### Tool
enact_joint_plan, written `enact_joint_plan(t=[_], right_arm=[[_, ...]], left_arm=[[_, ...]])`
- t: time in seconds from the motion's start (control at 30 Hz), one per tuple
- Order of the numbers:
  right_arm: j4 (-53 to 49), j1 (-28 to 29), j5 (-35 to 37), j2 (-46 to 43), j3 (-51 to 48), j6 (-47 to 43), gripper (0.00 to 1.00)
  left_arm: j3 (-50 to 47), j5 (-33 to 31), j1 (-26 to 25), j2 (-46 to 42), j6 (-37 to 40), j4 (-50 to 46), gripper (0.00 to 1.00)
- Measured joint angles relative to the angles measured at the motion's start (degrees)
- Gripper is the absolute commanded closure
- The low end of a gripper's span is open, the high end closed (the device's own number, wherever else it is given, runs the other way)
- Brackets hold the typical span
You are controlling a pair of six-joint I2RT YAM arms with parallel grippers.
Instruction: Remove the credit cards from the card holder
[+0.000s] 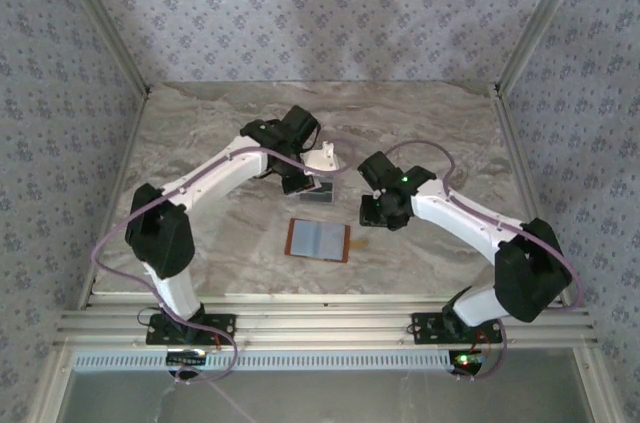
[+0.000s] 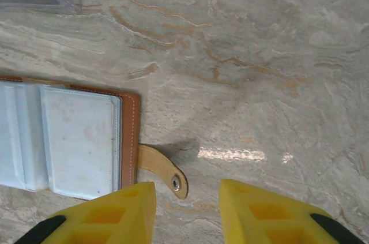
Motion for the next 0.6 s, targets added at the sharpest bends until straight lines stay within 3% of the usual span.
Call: enact_joint_plan(t=[0.27,0.6], right_arm=[[-0.37,-1.01,0.02,-1.79,-1.18,-0.04,0.64],[-0.68,-2.49,0.04,-3.78,-2.14,-0.02,0.64]], left_arm=[[15.47,-1.77,0.57,10.80,13.40,-3.39,1.00],[27.30,-3.54,2.25,19.63,20.61,-6.38,1.00]])
